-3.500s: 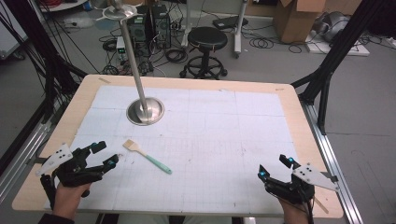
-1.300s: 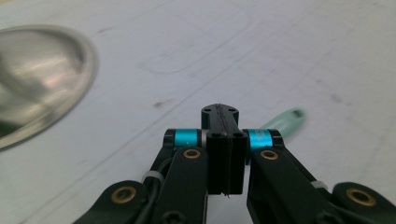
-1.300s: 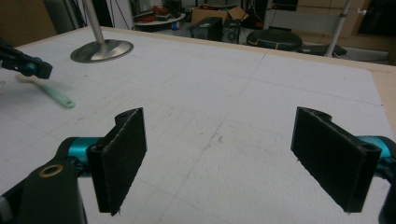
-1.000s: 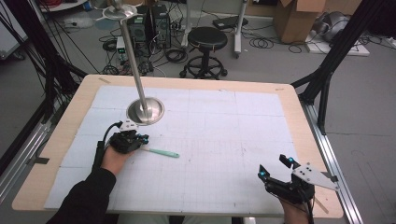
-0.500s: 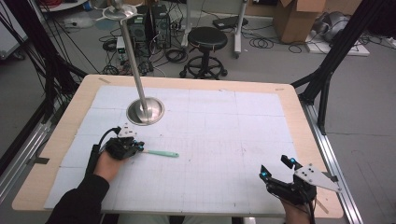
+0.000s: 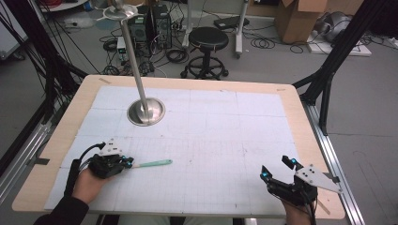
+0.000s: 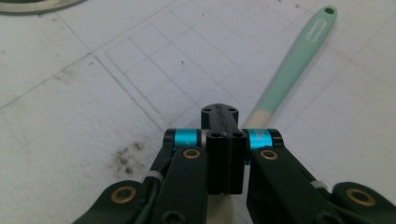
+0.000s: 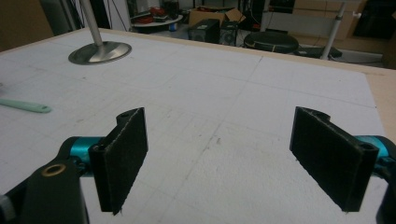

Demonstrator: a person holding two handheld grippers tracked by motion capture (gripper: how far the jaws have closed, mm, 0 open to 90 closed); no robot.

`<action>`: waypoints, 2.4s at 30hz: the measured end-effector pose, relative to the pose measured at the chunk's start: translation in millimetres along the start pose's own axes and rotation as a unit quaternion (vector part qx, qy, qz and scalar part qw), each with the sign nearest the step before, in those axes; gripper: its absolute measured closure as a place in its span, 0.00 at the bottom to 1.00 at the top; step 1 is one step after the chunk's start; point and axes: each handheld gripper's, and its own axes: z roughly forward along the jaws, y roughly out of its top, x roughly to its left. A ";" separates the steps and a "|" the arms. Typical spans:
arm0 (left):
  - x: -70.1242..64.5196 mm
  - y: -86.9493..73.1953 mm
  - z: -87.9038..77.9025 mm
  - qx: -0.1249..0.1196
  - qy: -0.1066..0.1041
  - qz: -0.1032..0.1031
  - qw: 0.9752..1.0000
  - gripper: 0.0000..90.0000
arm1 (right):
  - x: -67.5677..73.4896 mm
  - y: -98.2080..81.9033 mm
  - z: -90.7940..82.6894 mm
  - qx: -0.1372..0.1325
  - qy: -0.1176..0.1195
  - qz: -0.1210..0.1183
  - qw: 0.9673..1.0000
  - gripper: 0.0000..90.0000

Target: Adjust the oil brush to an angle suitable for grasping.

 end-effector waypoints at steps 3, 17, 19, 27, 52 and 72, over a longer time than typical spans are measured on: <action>-4.2 -4.9 -5.1 -0.002 -0.002 -0.002 1.000 0.99 | 0.6 0.0 0.5 0.002 0.001 -0.001 1.000 0.20; -33.2 7.0 -4.7 -0.066 -0.062 0.037 0.995 0.99 | 1.4 0.0 3.5 0.005 0.001 -0.002 1.000 0.20; -39.6 12.3 3.1 -0.058 -0.071 0.045 0.995 0.99 | 1.7 0.0 3.5 0.007 0.003 -0.001 1.000 0.20; -60.7 32.7 34.5 -0.027 -0.079 0.078 0.994 0.99 | 0.8 -0.2 3.7 0.006 0.003 -0.002 1.000 0.20; -13.8 36.6 20.6 -0.110 0.007 -0.033 0.993 0.93 | -0.3 -1.0 2.1 0.005 0.003 -0.004 1.000 0.20; 10.9 -18.1 -61.1 -0.313 -0.009 -0.104 0.944 0.18 | 8.0 1.3 5.2 -0.019 0.013 -0.047 0.999 0.16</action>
